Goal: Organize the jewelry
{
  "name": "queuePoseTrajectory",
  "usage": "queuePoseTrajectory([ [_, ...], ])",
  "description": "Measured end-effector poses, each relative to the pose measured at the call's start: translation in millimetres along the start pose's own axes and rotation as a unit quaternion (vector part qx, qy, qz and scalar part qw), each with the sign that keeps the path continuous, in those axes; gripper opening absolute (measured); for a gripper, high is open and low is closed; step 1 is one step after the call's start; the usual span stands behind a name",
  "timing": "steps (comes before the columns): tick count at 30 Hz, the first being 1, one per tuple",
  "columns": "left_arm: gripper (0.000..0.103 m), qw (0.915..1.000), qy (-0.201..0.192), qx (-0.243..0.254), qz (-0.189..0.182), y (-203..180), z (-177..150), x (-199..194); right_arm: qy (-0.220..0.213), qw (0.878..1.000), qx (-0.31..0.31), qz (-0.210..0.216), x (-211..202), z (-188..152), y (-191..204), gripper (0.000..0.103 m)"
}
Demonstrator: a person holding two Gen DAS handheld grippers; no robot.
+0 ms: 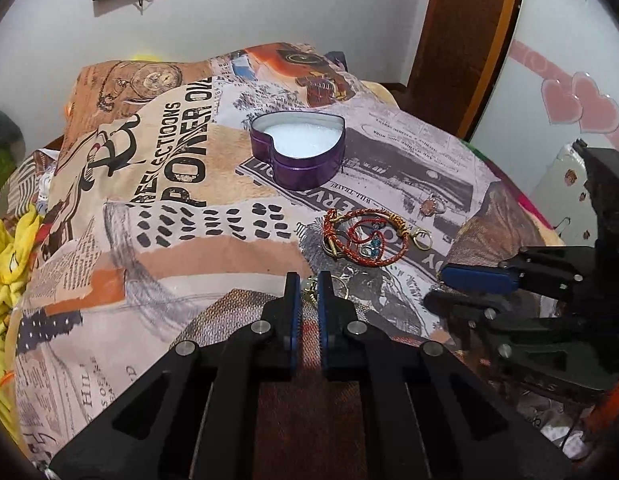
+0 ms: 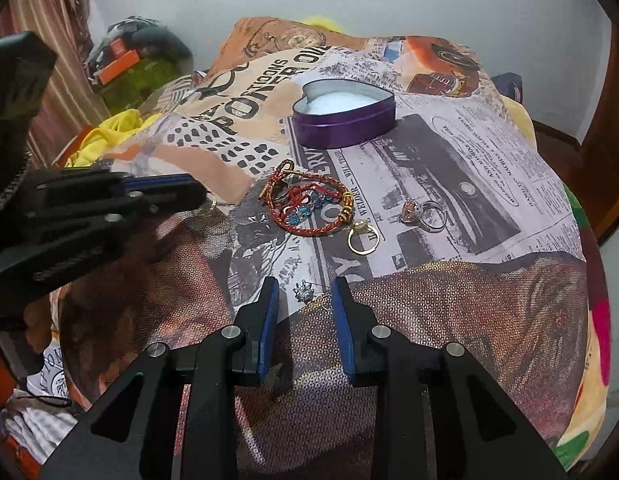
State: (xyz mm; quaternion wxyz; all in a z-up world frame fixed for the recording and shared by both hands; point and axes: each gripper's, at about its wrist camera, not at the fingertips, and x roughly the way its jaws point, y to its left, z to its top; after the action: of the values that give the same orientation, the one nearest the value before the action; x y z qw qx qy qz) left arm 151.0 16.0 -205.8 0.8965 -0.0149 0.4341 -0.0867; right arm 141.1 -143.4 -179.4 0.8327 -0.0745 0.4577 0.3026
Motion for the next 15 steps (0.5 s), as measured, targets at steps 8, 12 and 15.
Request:
queuePoseTrajectory([
  [8,0.007,0.9998,-0.020,-0.005,-0.003,-0.8,4.2,-12.1,-0.002,1.000,0.002,-0.006,-4.4,1.1,-0.8,0.009],
  [12,0.007,0.9994,-0.034,-0.003,-0.001,-0.9,10.8,-18.2,-0.010,1.000,0.006,-0.009,-9.4,4.4,-2.3,0.009],
  [15,0.007,0.9990,-0.044,-0.001,0.002,-0.5,18.4,-21.8,-0.023,1.000,0.008,-0.012,-16.3,11.1,-4.0,0.009],
])
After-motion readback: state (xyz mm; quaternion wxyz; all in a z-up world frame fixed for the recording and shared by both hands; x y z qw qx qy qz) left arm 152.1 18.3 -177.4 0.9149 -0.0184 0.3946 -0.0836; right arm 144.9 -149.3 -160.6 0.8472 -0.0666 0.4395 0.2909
